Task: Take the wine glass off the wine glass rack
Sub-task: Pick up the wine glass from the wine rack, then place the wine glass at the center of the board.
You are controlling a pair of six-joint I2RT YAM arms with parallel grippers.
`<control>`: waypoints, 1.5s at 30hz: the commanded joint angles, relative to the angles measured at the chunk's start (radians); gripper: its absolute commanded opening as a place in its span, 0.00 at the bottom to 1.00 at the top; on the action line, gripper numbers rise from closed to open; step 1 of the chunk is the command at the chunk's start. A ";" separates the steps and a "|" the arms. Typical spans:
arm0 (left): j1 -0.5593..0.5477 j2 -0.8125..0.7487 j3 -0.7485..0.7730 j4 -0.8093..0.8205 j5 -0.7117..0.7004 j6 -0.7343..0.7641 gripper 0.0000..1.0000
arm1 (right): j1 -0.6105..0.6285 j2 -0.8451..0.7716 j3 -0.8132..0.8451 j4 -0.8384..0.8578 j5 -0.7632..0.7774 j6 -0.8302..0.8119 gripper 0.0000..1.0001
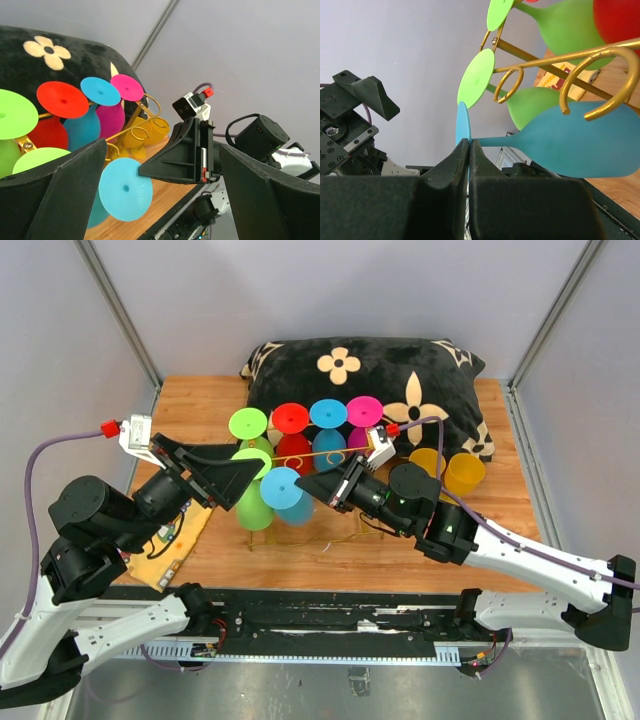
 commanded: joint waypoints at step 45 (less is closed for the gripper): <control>-0.405 0.267 -0.207 0.398 0.357 -0.124 1.00 | -0.062 -0.529 -0.062 -0.619 -0.007 -0.758 0.01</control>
